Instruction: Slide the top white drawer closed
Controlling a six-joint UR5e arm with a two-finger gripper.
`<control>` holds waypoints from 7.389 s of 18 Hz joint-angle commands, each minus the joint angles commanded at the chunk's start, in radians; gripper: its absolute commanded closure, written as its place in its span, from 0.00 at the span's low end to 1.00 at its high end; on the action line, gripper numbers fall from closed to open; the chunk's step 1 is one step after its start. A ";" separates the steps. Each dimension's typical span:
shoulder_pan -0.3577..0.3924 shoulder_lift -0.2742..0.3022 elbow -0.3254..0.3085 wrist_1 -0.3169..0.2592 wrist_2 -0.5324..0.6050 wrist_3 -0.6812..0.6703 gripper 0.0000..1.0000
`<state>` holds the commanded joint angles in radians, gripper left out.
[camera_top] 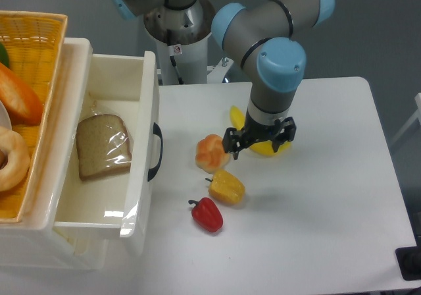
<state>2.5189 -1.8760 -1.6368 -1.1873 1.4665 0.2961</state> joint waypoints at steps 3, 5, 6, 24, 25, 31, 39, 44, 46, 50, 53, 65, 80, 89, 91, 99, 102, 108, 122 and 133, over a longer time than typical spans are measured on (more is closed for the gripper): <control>-0.023 -0.015 -0.002 0.000 -0.002 -0.009 0.00; -0.044 -0.029 0.000 0.000 -0.012 -0.012 0.00; -0.052 -0.032 0.000 0.000 -0.029 -0.012 0.00; -0.143 -0.043 -0.008 -0.002 -0.121 -0.015 0.00; -0.143 -0.042 -0.002 -0.002 -0.123 -0.012 0.00; -0.172 -0.032 -0.002 -0.002 -0.123 -0.012 0.00; -0.224 -0.031 0.000 -0.002 -0.118 -0.015 0.00; -0.247 -0.023 0.005 0.000 -0.117 -0.008 0.00; -0.262 -0.023 0.014 0.000 -0.115 -0.011 0.00; -0.275 -0.014 0.018 0.000 -0.115 -0.011 0.00; -0.281 -0.012 0.018 0.000 -0.110 -0.012 0.00; -0.284 -0.003 0.020 -0.002 -0.110 -0.014 0.00; -0.232 -0.020 0.067 0.009 0.007 0.032 0.00; 0.133 0.028 0.104 -0.011 0.230 0.236 0.00; 0.200 0.032 0.101 -0.015 0.242 0.296 0.00; 0.477 0.136 0.107 -0.173 0.248 0.601 0.00; 0.598 0.182 0.104 -0.227 0.249 0.769 0.00; 0.814 0.256 0.104 -0.337 0.249 1.030 0.00; 1.205 0.279 -0.011 -0.411 0.242 1.397 0.00; 1.207 0.268 -0.012 -0.408 0.245 1.382 0.00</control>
<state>3.7260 -1.6076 -1.6490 -1.5953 1.7119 1.6782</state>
